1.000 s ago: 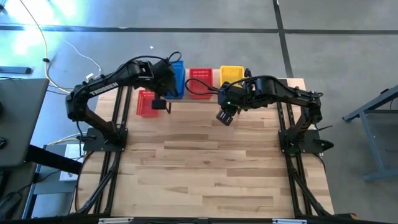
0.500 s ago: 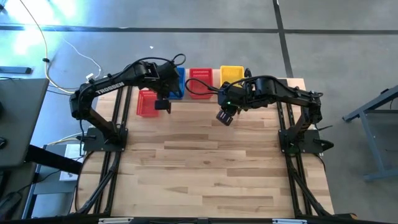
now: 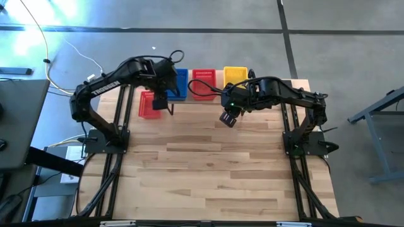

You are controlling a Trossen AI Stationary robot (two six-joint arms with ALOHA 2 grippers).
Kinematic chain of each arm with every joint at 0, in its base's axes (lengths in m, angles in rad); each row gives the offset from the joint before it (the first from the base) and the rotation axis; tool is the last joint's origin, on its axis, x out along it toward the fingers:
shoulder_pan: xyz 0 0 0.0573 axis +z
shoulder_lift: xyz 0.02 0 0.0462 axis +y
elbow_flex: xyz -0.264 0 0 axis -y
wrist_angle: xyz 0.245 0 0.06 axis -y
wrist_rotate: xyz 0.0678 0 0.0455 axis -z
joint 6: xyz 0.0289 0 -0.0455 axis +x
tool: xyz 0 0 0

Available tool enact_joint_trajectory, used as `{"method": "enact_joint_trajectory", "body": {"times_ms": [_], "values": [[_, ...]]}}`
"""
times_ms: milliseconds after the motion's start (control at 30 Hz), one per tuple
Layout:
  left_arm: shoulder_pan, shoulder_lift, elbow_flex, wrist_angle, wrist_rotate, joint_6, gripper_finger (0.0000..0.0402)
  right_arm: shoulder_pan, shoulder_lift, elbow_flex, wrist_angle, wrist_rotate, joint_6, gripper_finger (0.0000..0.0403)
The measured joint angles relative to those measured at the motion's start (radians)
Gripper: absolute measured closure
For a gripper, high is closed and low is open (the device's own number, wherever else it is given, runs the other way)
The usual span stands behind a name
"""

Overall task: Stack baskets on shelf by color
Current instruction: Stack the red basket into the other red baskets on the shelf

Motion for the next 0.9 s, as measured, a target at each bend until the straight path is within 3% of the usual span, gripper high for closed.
{"method": "enact_joint_trajectory", "body": {"times_ms": [133, 333, 733, 900], "values": [[0.000, -0.036, 0.020, -0.079, 0.010, -0.098, 0.0238, 0.000, 0.000, 0.000, 0.000, 0.000, 0.000, 0.0277], [0.000, -0.155, -0.017, -0.104, 0.145, -0.159, 0.0248, -0.002, 0.000, 0.000, 0.000, 0.002, -0.018, 0.0277], [-0.009, -0.462, -0.382, 0.031, 0.215, -0.315, 0.0250, -0.084, 0.000, 0.000, 0.000, 0.009, -0.144, 0.0277], [-0.076, -0.525, -0.559, 0.097, 0.180, -0.352, 0.0249, -0.120, 0.000, 0.000, 0.000, -0.020, -0.182, 0.0277]]}}
